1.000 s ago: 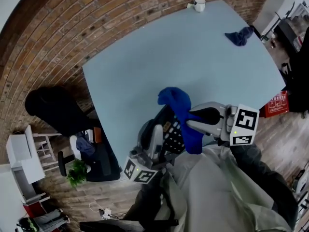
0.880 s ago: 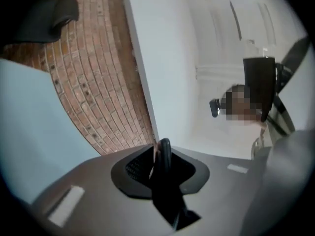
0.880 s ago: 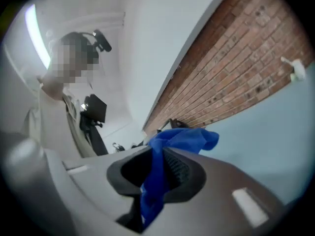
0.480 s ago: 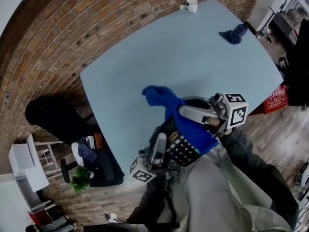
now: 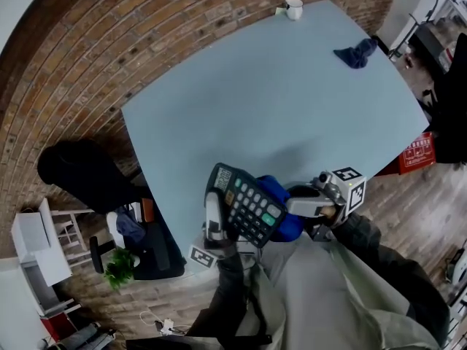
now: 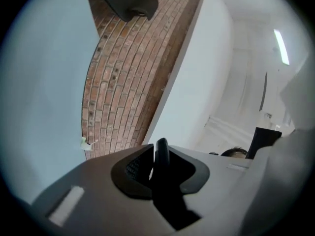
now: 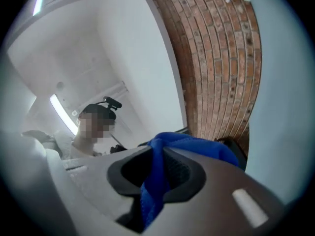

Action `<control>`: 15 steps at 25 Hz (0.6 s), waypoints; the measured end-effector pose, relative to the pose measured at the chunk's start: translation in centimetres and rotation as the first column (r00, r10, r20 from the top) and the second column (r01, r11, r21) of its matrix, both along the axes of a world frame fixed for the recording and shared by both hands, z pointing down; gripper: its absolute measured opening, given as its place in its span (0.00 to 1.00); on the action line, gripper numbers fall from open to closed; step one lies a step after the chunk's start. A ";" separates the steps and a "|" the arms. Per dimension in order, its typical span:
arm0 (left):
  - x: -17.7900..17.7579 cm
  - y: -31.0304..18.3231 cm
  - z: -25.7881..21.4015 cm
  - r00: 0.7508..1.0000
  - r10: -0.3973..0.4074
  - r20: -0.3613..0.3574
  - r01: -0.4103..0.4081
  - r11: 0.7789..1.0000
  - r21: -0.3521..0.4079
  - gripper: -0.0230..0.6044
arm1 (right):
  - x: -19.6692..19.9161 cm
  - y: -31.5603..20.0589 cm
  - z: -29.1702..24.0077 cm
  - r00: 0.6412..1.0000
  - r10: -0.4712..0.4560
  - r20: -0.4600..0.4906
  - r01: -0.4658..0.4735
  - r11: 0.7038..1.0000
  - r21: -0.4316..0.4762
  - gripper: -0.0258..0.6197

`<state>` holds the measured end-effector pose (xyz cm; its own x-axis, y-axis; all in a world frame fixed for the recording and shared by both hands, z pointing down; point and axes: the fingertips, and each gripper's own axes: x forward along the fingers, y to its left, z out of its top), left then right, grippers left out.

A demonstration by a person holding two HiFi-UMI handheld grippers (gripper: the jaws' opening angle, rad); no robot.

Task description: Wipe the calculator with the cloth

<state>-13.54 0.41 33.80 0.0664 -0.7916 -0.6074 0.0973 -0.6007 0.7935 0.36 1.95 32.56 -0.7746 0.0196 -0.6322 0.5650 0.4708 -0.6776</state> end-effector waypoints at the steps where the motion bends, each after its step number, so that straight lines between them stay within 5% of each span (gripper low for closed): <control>1: 0.7 -0.1 0.0 1.000 0.016 -0.021 -0.016 1.000 -0.001 0.14 | -0.4 -0.7 -0.1 0.998 0.058 0.001 -0.058 0.998 -0.002 0.14; 4: 1.7 -0.4 0.5 0.997 0.026 -0.068 -0.027 0.999 -0.023 0.14 | -1.3 -1.2 -1.0 0.992 0.128 0.024 -0.128 0.992 0.016 0.14; 7: -0.3 -0.8 1.2 0.991 -0.038 -0.125 0.030 0.997 -0.069 0.15 | -3.3 2.2 -0.5 1.000 -0.016 -0.026 0.017 0.998 0.068 0.14; 10: -2.2 -1.1 1.6 0.990 -0.097 -0.103 0.085 0.990 -0.113 0.14 | -4.2 5.2 0.9 0.989 -0.083 -0.124 0.101 0.985 0.143 0.14; 12: -2.2 -1.1 1.8 0.991 -0.100 -0.088 0.088 0.988 -0.130 0.14 | -3.8 4.7 0.7 0.991 -0.030 -0.128 0.054 0.981 0.186 0.14; 15: -1.2 -1.0 2.2 0.994 -0.080 -0.077 0.068 0.986 -0.149 0.14 | -1.7 0.2 -1.0 0.982 0.178 -0.060 -0.164 0.967 0.196 0.14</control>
